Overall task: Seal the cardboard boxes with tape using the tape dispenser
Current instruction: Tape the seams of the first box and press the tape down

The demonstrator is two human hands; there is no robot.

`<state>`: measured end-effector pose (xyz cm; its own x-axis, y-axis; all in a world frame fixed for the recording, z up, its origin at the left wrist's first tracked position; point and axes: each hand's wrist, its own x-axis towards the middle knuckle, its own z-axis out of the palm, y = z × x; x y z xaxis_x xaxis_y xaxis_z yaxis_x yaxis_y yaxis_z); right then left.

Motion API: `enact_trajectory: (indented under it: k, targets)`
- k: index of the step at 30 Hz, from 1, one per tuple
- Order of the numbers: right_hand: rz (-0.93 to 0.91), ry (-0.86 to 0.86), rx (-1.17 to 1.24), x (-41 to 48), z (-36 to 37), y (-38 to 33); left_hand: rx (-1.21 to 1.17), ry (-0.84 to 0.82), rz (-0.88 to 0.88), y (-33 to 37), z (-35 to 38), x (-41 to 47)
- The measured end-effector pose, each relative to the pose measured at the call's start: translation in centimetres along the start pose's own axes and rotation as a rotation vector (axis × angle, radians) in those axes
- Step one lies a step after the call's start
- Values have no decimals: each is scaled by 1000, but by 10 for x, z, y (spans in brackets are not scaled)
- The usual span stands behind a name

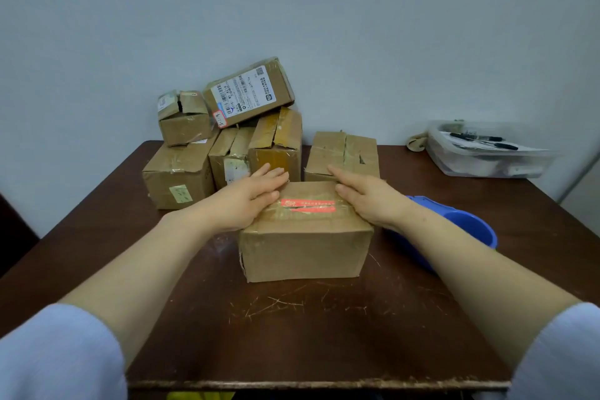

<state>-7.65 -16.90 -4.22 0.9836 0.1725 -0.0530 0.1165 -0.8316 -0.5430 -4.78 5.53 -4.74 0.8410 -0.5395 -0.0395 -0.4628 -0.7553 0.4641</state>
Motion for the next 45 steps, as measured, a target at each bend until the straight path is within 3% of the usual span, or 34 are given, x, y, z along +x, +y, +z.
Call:
enact_trajectory:
  k: [2, 4, 8, 12, 16, 18, 20, 23, 27, 31, 34, 37, 42, 45]
  targets:
    - [-8, 27, -84, -1, -1, -9, 97, 76, 49, 13, 1, -1]
    - [-67, 36, -320, 1, 10, -25, 237, 113, 91, 33, 10, 0]
    - [-115, -107, -471, -1, 23, -20, 412, -51, 34, 36, 26, -7]
    - [-81, -133, -357, -4, 12, -2, 470, -100, -15, 17, 12, -28]
    - [15, 28, -103, -11, 18, 0, 462, -46, -89, 10, 9, -40]
    - [105, 81, -98, -11, 21, -9, 516, -8, -107, 19, 13, -35]
    - [196, 66, -133, -8, 22, -23, 400, 73, -119, 31, 23, -29]
    - [229, 79, -82, -8, 24, -25, 72, 400, -152, 31, 40, -26]
    - [320, 185, 472, -13, 27, -3, -471, 730, -315, 33, 58, -31]
    - [330, 414, 617, -12, 39, -1, -651, 882, -511, 39, 63, -25]
    - [334, 602, 523, -13, 45, -2, -563, 827, -580, 34, 57, -24]
    - [389, 702, 500, -17, 47, -3, -216, 688, -575, 27, 50, -29]
    - [402, 507, 393, -17, 37, -3, 210, 458, -635, 38, 27, -30]
    - [290, 596, 333, -29, 8, 13, 359, 349, -542, 48, 12, -28]
